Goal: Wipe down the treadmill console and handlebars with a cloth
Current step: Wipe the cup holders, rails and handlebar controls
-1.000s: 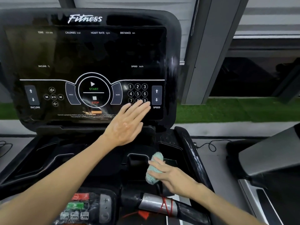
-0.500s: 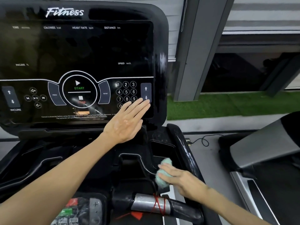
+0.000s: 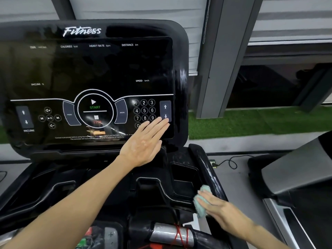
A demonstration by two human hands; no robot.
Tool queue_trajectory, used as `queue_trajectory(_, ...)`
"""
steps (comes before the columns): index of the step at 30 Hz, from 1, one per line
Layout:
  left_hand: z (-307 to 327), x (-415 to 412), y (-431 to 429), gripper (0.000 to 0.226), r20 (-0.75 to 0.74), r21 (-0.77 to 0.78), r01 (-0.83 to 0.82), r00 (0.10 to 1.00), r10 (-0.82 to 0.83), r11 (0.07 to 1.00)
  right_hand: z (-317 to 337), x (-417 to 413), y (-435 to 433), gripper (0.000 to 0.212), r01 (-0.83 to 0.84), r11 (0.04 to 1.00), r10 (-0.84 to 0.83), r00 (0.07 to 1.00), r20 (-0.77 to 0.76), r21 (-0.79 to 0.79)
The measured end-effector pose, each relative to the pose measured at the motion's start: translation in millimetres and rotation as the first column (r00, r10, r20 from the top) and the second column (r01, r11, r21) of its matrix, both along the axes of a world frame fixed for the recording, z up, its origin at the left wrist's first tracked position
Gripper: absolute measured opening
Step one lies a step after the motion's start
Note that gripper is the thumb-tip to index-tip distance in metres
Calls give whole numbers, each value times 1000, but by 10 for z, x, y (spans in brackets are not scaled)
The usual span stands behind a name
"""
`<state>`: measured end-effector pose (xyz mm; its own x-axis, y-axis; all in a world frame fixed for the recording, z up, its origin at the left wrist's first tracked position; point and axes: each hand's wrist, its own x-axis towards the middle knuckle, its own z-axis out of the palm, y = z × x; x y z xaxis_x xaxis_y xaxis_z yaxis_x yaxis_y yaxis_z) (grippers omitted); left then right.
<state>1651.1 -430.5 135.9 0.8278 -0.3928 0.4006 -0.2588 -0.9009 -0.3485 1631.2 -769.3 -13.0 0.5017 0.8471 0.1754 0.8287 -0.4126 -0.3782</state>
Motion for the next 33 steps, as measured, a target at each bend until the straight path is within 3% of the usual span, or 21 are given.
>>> queue_trajectory(3, -17, 9, -3, 57, 10, 1, -2, 1000, 2, 1000, -14, -16, 24, 68, 5, 999, -3, 998, 68, -35)
queue_trajectory(11, -16, 0, -3, 56, 11, -14, 2, 1000, -1, 1000, 148, -77, 1132, 48, -80, 997, 79, 996, 47, 14)
queue_trajectory(18, -10, -5, -4, 56, 22, -2, -1, 1000, 1, 1000, 83, -33, 565, 47, -76, 997, 76, 996, -54, 6)
queue_trajectory(22, -12, 3, -9, 56, 28, -11, 2, 1000, -2, 1000, 15, -70, 493, 66, -42, 999, 42, 999, 0, -23)
queue_trajectory(26, -13, 0, -14, 56, 34, -11, 4, 999, -4, 1000, 63, -175, 1002, 82, 18, 998, -12, 996, 88, -67)
queue_trajectory(30, -4, 2, -12, 56, 33, -20, 7, 999, -6, 1000, 188, -77, 1370, 71, 191, 979, -201, 967, -156, -76)
queue_trajectory(33, -1, -4, -18, 56, 37, -22, 7, 999, -6, 1000, 192, 119, 1523, 73, 290, 955, -295, 934, -202, -55)
